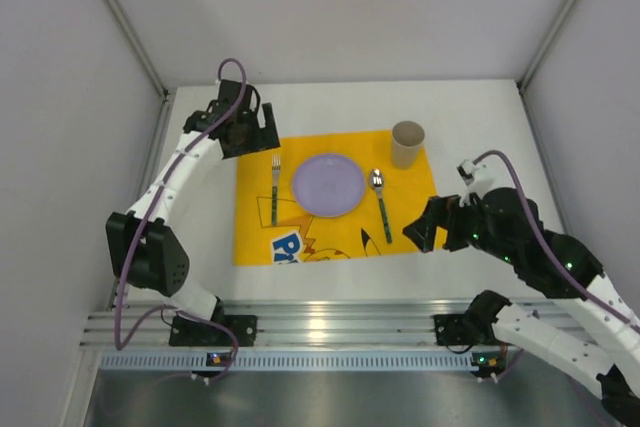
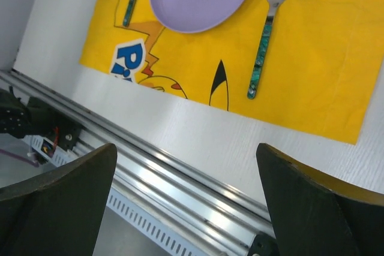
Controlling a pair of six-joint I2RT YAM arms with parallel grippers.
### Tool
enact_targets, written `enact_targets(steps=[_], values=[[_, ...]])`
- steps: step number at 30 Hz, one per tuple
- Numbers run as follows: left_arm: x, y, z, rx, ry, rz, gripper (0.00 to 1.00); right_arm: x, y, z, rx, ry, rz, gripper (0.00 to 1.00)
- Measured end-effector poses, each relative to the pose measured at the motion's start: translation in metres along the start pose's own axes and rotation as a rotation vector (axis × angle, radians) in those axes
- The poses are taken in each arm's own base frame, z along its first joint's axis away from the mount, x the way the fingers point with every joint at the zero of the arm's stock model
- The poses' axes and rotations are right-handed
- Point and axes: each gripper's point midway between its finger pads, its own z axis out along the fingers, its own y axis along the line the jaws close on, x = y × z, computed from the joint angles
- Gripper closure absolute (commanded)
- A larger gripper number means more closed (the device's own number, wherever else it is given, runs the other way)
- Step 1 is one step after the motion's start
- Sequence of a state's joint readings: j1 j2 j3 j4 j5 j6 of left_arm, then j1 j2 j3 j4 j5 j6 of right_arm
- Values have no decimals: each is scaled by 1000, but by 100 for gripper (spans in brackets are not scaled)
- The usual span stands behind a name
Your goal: Set the dinner table for one person
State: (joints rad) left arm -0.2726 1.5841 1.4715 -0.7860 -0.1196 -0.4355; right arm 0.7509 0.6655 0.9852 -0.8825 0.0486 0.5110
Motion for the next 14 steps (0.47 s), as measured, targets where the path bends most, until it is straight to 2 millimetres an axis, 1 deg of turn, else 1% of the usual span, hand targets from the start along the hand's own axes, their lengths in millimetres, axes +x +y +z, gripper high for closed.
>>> enact_targets(steps=[4,6,8,9,14], values=[[-18,-7,-9,29,-61,27,2,0,-2,-26,-49,-109,48,0],[-23,-8,-15,38,-83,42,2,-2,-4,-38,-71,-168,76,0],[-28,-8,-26,52,-122,55,2,-3,-6,-47,-81,-209,102,0],[-30,-8,-32,60,-144,57,1,-3,-7,-49,-82,-220,113,0],[-36,-3,-76,122,-308,59,1,1,-12,-55,-72,-231,145,0]])
